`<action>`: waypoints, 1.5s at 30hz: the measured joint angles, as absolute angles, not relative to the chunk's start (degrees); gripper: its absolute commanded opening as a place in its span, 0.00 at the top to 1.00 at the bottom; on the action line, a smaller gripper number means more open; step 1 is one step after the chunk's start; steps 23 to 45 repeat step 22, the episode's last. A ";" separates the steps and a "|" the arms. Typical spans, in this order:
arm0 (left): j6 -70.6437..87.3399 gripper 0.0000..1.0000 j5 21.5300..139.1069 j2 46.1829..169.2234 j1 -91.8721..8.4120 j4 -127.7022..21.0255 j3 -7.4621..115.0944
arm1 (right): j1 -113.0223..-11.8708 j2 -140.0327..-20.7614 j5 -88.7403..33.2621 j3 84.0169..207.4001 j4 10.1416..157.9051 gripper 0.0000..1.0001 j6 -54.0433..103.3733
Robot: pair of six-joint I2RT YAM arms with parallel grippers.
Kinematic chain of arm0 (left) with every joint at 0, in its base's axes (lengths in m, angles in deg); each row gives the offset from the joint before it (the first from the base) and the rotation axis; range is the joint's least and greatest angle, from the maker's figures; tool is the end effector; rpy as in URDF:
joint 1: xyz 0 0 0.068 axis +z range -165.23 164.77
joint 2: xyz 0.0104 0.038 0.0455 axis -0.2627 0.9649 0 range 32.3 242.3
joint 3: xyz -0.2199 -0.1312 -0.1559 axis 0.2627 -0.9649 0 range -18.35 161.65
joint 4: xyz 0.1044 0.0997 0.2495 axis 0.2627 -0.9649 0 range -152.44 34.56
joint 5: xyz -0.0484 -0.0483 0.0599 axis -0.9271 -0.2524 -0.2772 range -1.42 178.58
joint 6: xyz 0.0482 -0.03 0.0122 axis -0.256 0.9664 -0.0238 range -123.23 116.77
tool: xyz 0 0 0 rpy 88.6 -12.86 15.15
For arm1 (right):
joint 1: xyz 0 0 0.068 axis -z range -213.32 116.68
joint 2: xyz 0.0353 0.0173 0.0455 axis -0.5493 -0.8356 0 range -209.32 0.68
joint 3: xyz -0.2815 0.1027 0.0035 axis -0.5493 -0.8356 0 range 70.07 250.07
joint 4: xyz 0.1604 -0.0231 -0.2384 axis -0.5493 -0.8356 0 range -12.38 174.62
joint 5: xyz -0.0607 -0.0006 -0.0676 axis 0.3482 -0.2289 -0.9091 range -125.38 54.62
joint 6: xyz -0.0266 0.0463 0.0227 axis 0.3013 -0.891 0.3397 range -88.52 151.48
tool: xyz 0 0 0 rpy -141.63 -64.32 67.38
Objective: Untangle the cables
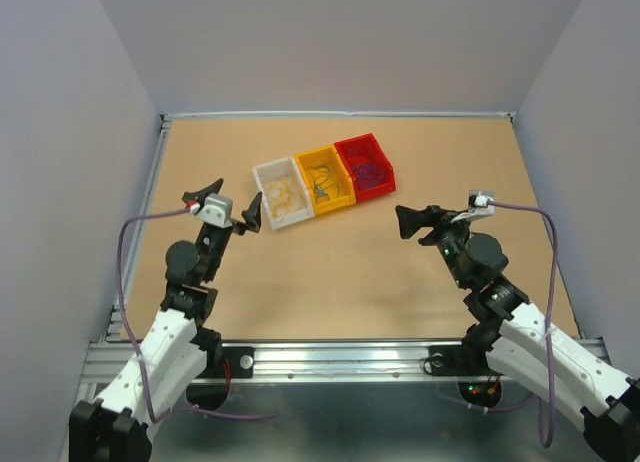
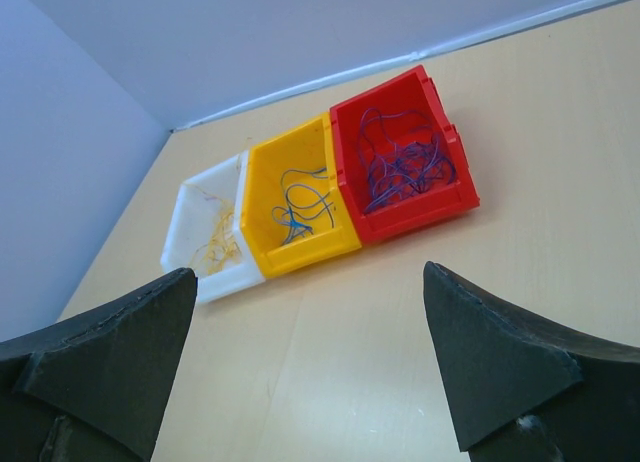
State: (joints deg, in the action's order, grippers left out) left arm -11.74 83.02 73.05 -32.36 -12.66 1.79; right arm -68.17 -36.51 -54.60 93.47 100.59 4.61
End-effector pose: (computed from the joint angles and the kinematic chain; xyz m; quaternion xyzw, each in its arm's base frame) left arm 0.1736 -0.0578 0.3075 0.1629 0.5345 -0.0893 0.8245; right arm 0.1561 0.0920 0.2871 0.0724 0.6905 0.2650 0.6691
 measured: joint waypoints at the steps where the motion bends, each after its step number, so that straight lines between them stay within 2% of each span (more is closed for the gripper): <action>1: -13.10 0.01 83.21 69.44 -32.36 -12.74 -1.32 | -68.17 -36.29 -54.60 93.47 100.59 0.00 4.61; 9: -19.26 0.01 80.88 45.97 -32.38 -17.92 -14.41 | -68.17 -34.52 -54.60 93.47 101.74 0.00 4.63; 13: -21.34 0.01 80.39 41.23 -32.38 -18.34 -14.98 | -68.17 -34.89 -54.56 93.47 101.83 0.01 4.65; 45: -23.50 0.01 81.09 41.99 -32.38 -18.41 -15.02 | -68.17 -35.43 -54.41 93.47 101.83 0.02 4.67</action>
